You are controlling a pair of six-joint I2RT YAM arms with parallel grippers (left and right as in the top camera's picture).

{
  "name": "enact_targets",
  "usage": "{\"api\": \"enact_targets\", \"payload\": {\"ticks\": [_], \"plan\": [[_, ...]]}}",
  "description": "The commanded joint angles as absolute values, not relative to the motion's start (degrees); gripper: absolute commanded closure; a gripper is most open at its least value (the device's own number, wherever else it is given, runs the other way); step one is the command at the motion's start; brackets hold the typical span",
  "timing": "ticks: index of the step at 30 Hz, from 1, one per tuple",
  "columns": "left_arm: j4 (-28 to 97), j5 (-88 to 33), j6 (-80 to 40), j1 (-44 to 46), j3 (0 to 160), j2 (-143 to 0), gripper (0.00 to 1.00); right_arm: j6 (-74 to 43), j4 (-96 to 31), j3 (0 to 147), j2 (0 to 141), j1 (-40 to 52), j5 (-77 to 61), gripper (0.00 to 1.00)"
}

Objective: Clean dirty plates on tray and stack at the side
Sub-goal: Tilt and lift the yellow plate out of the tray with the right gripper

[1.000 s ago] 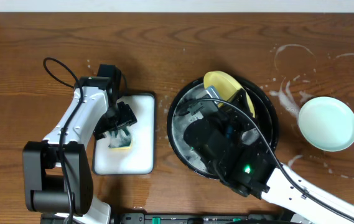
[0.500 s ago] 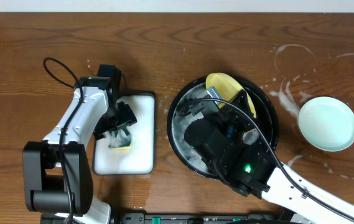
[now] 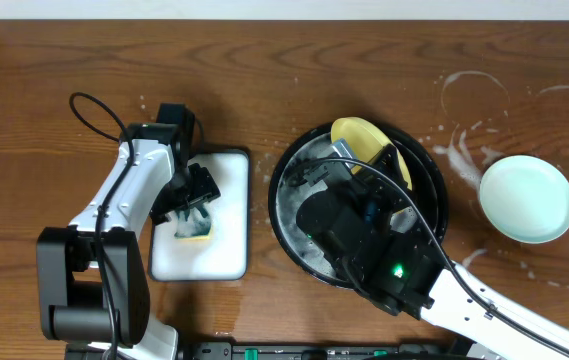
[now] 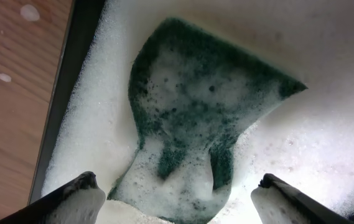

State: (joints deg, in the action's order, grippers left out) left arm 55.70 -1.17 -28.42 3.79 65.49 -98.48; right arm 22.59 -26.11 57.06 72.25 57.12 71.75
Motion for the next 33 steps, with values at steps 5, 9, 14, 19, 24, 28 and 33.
{"api": "enact_targets", "payload": {"ticks": [5, 9, 14, 19, 24, 28, 33], "plan": [[56.0, -0.9, -28.1, 3.6, 65.7, -98.1, 0.16, 21.2, -26.2, 58.4, 71.3, 56.8, 72.8, 0.99], [56.0, -0.9, -28.1, 3.6, 65.7, -98.1, 0.17, 21.2, -26.2, 58.4, 71.3, 56.8, 72.8, 0.99], [56.0, -0.9, -28.1, 3.6, 65.7, -98.1, 0.16, 20.2, -26.2, 58.4, 71.3, 56.6, 72.8, 0.99], [56.0, -0.9, -28.1, 3.6, 65.7, -98.1, 0.17, 20.2, -26.5, 58.4, 71.3, 56.6, 72.8, 0.99], [56.0, -0.9, -28.1, 3.6, 65.7, -98.1, 0.16, 20.2, -27.0, 58.4, 71.3, 56.6, 73.0, 0.99], [56.0, -0.9, -28.1, 3.6, 65.7, -98.1, 0.16, 20.2, -27.1, 58.4, 71.3, 56.6, 73.1, 0.99], [56.0, -0.9, -28.1, 3.6, 65.7, -98.1, 0.16, 20.2, -27.1, 58.4, 71.3, 56.6, 73.1, 0.99]]}}
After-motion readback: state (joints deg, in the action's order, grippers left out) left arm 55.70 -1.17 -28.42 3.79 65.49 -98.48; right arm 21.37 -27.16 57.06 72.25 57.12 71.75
